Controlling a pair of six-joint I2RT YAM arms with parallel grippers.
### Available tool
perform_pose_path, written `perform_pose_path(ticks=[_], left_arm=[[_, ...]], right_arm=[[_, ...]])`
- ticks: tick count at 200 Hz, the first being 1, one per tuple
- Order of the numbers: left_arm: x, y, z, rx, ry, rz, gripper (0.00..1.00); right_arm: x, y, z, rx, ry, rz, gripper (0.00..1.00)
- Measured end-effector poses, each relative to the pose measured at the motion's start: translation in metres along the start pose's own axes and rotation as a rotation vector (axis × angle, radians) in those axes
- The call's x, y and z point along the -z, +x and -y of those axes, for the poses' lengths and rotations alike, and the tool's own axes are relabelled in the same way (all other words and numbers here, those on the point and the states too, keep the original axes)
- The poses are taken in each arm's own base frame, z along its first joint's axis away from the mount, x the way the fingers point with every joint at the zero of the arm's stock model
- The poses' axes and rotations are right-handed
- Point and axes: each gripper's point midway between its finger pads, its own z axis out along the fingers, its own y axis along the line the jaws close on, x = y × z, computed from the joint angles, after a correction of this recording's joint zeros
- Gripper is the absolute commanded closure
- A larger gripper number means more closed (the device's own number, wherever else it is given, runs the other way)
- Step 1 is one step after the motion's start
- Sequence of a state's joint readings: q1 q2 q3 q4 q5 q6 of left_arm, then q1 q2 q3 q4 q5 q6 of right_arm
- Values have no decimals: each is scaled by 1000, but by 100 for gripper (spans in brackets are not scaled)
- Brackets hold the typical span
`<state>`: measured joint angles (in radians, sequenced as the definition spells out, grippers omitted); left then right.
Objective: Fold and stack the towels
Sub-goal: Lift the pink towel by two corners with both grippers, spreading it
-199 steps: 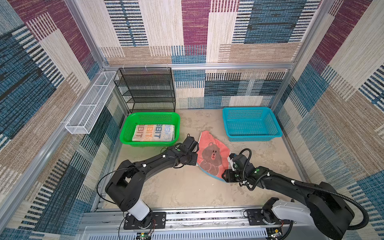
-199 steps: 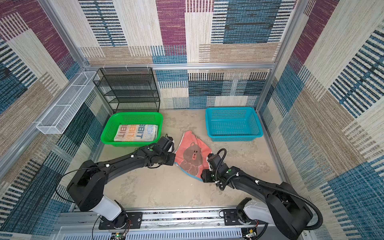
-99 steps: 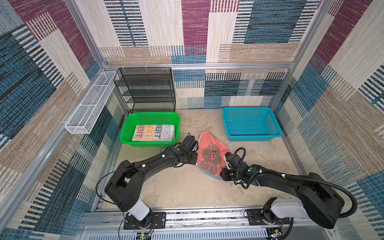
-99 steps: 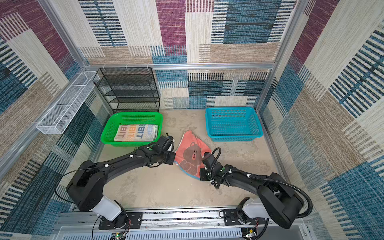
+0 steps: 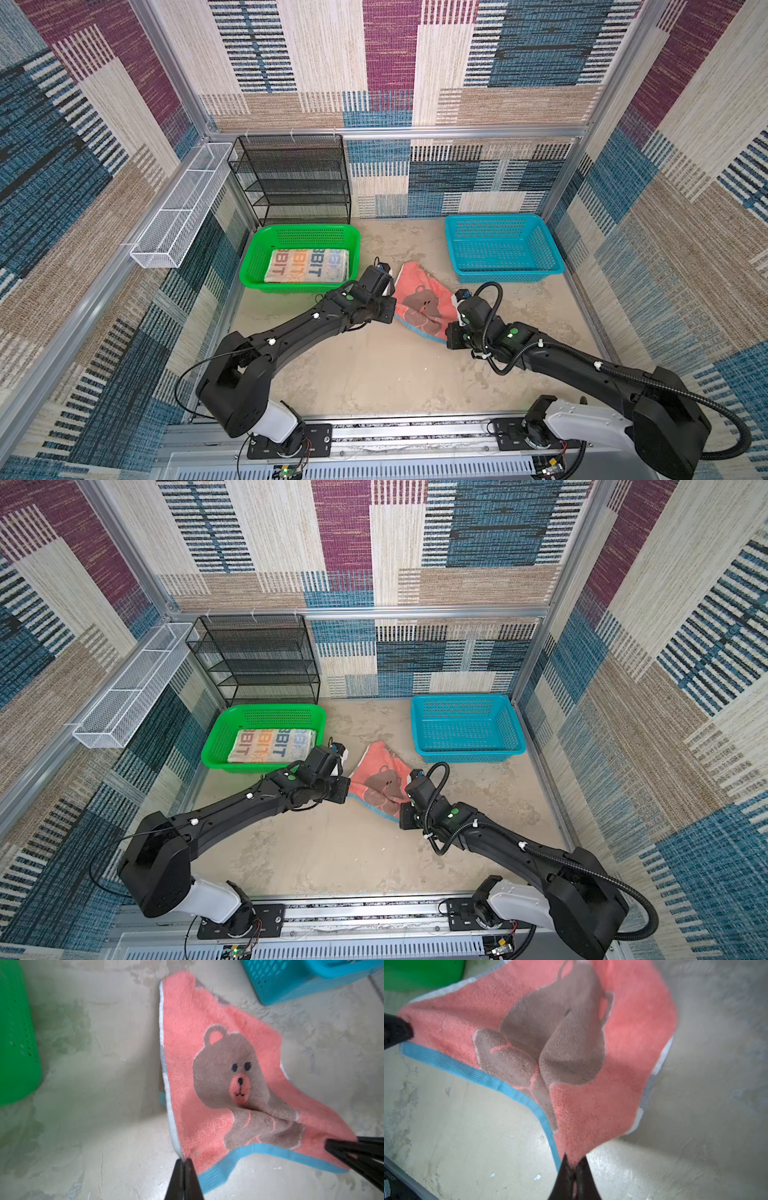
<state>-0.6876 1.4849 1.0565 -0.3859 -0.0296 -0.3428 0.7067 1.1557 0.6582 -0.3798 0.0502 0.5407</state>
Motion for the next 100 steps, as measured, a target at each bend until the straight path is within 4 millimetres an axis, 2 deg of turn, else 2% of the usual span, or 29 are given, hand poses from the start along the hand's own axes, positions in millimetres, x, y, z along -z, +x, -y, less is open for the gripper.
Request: perform_pose_path(ticks=[30, 70, 100], left_arm=[[37, -30, 6, -23, 23, 123, 100], [105, -65, 15, -67, 70, 316, 100], [151, -85, 21, -95, 100, 435, 100]], right_arm=[[22, -40, -12, 54, 10, 111, 100], [61, -101, -38, 146, -14, 276, 100], [90, -134, -57, 215, -39, 365, 100]])
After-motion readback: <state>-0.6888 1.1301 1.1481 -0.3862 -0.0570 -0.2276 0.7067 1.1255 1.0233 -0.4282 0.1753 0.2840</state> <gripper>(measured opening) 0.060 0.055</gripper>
